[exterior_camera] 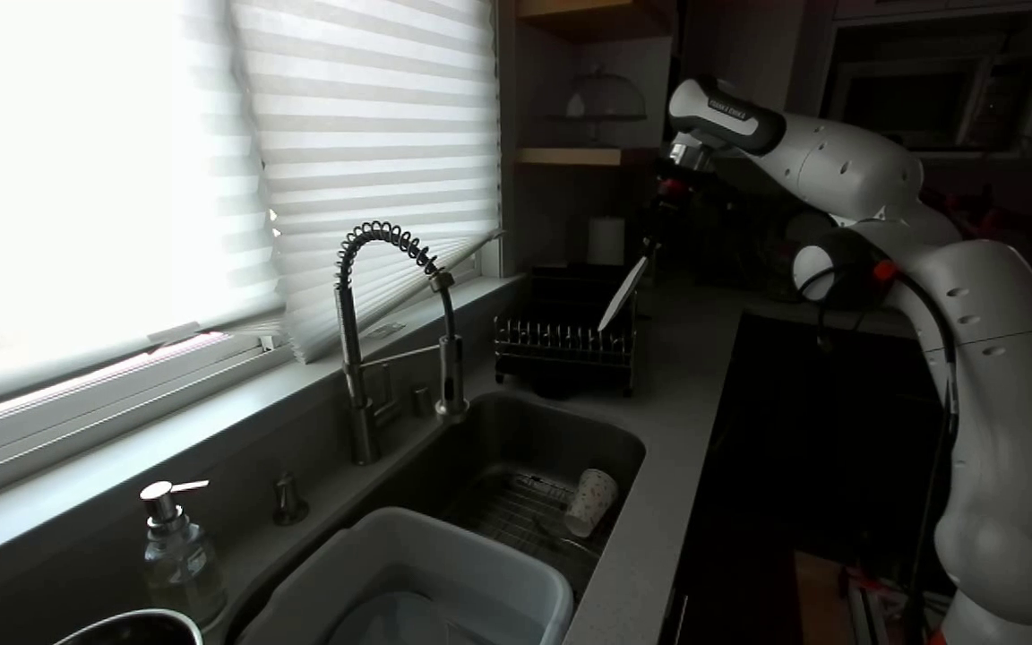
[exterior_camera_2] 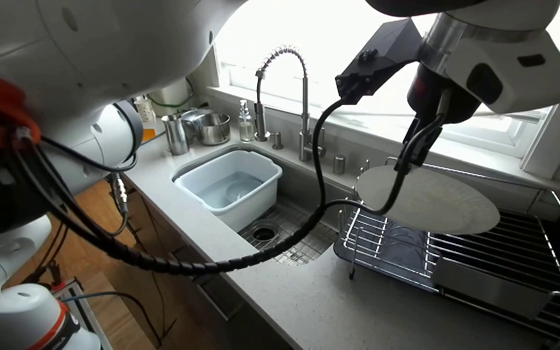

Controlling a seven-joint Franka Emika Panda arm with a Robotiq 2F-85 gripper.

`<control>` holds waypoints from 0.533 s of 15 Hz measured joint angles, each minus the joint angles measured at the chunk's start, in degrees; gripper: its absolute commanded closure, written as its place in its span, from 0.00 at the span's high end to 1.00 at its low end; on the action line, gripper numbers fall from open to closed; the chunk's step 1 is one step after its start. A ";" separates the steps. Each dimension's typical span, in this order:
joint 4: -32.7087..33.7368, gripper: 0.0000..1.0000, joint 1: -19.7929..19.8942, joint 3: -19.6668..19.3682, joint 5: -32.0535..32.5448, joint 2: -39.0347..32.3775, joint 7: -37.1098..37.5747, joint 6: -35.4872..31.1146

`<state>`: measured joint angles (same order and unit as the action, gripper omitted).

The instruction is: Put the white plate on the dishrack

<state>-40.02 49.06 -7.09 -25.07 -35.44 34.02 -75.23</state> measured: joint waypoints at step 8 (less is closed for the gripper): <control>3.54 0.00 -0.10 0.02 0.54 -3.00 1.81 0.07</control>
<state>-36.48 48.96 -7.07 -24.53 -38.44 35.83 -75.16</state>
